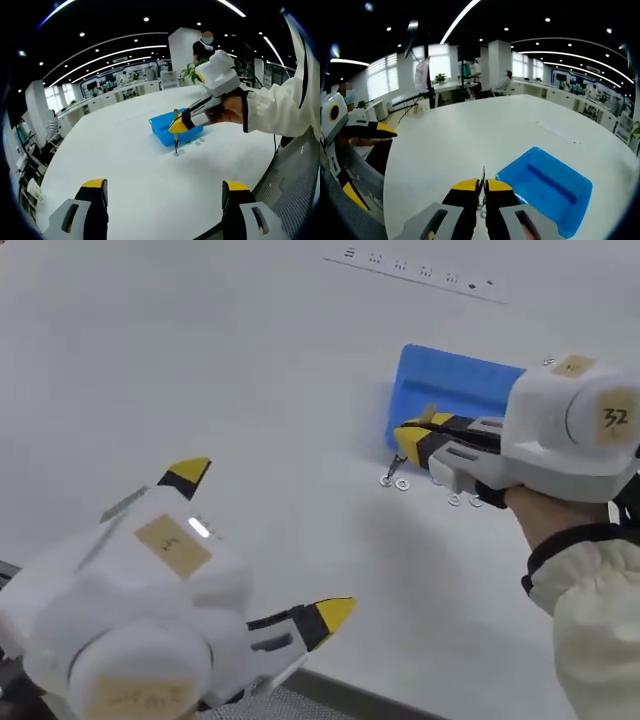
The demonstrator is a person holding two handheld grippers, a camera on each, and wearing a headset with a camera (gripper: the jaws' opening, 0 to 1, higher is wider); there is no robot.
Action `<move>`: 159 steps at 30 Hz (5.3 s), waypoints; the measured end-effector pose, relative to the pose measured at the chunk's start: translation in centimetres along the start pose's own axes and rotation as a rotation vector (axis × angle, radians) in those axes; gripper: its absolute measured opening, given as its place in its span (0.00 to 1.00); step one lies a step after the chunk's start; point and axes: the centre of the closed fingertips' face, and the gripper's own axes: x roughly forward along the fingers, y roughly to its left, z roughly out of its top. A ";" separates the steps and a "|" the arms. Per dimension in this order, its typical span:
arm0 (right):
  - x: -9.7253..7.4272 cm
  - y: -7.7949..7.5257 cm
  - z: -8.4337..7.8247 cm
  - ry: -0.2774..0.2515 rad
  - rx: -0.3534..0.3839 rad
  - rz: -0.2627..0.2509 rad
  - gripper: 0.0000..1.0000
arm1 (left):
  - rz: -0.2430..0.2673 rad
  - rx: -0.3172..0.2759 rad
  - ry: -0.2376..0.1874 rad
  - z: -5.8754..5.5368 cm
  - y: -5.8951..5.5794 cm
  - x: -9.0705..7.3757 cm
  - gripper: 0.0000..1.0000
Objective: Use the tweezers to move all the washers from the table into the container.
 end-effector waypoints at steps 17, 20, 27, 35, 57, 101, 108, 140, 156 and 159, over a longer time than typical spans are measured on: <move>-0.1 0.2 -0.4 -0.002 -0.022 -0.014 0.00 | 0.002 0.005 0.022 -0.5 0.1 0.2 0.95; -0.2 0.4 -0.4 0.007 -0.033 -0.011 0.00 | 0.003 0.008 0.022 -0.5 0.1 0.2 0.95; -0.3 0.1 -0.4 0.031 -0.019 -0.009 0.00 | 0.000 0.005 0.015 -0.4 0.1 0.2 0.96; -1.8 0.3 1.0 0.021 0.038 0.000 0.00 | 0.001 0.006 0.009 -0.3 0.2 0.2 0.96; -2.7 -1.3 5.1 0.012 -0.047 -0.032 0.00 | 0.016 0.031 0.017 -0.4 0.2 0.2 0.96; 2.8 -7.3 1.9 0.024 0.021 -0.193 0.00 | 0.010 0.053 0.046 -1.0 0.0 0.5 0.95; 2.8 -7.5 1.9 0.029 -0.045 -0.211 0.00 | 0.014 0.060 0.046 -1.0 0.1 0.5 0.95; -3.0 -4.1 5.9 -0.083 -0.029 -0.182 0.01 | 0.024 0.075 0.039 -0.8 0.1 0.4 0.95; -2.3 -2.7 1.5 -0.015 0.020 -0.161 0.01 | 0.018 0.074 0.050 -1.0 0.0 0.5 0.95; -2.1 -2.8 0.8 -0.001 0.032 -0.159 0.01 | 0.015 0.075 0.042 -0.9 -0.1 0.5 0.95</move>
